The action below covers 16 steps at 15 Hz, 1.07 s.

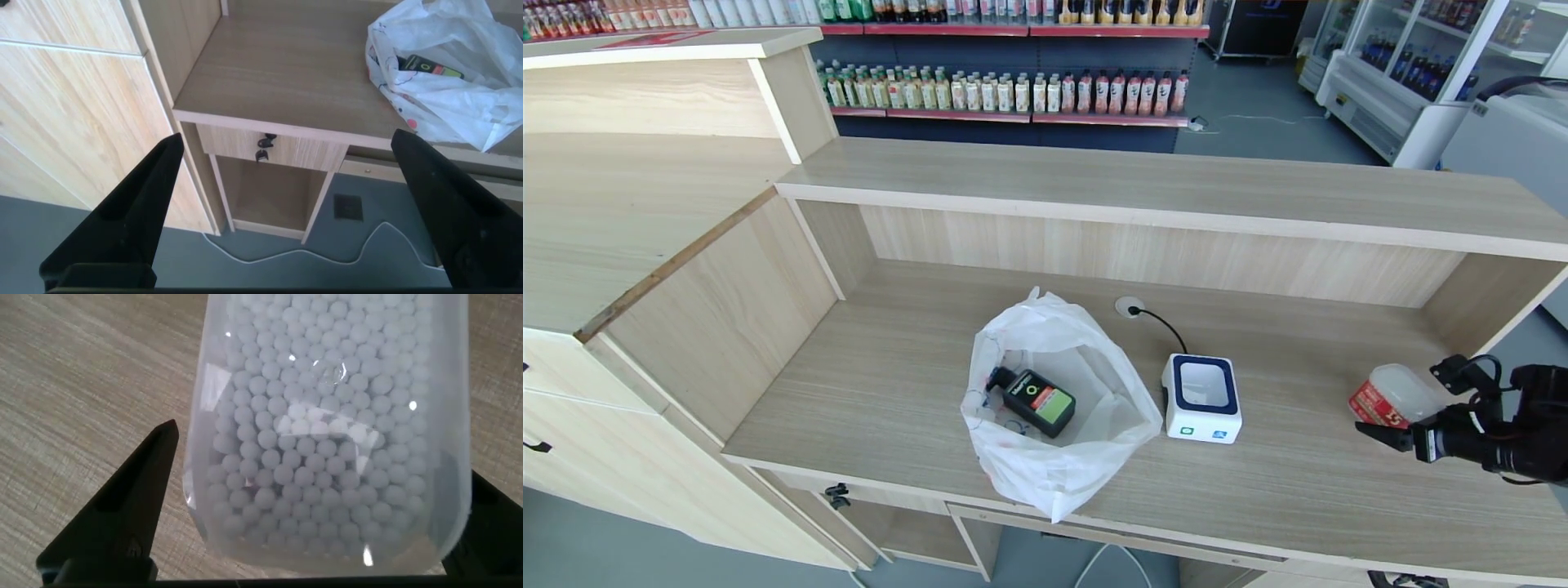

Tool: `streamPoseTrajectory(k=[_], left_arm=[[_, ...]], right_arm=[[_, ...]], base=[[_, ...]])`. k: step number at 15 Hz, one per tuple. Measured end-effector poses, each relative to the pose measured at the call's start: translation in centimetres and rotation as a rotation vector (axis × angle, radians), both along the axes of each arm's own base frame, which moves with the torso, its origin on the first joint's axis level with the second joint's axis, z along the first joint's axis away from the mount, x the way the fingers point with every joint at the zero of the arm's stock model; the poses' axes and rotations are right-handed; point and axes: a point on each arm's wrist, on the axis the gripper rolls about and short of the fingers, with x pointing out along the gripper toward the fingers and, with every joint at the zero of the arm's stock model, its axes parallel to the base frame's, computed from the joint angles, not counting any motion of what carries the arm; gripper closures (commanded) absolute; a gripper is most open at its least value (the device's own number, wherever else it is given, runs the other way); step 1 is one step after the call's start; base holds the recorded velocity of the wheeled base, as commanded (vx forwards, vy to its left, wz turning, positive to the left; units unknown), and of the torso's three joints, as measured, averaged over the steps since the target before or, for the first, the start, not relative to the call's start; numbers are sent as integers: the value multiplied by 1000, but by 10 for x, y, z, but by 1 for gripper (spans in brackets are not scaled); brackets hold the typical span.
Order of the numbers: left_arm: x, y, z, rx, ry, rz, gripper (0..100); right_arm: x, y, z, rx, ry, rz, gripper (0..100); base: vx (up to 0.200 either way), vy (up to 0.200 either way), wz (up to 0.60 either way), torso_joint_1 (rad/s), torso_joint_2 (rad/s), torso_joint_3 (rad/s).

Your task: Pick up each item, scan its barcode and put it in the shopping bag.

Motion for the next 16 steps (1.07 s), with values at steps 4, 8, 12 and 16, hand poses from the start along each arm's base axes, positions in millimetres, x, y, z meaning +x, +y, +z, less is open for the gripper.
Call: streamPoseTrajectory(k=[4,8,12,16], left_arm=[[0,0,0,0,0,0,0],[0,0,0,0,0,0,0],[0,0,0,0,0,0,0],[0,0,0,0,0,0,0]], right_arm=[[13,10,4,33,-30,62,0],[24,19,14,33,-72,118,0],[29,23,17,33,-87,144,0],[31,28,15,47,-90,177,100]], base=[[0,0,0,0,0,0],[0,0,0,0,0,0],[0,0,0,0,0,0],[0,0,0,0,0,0]])
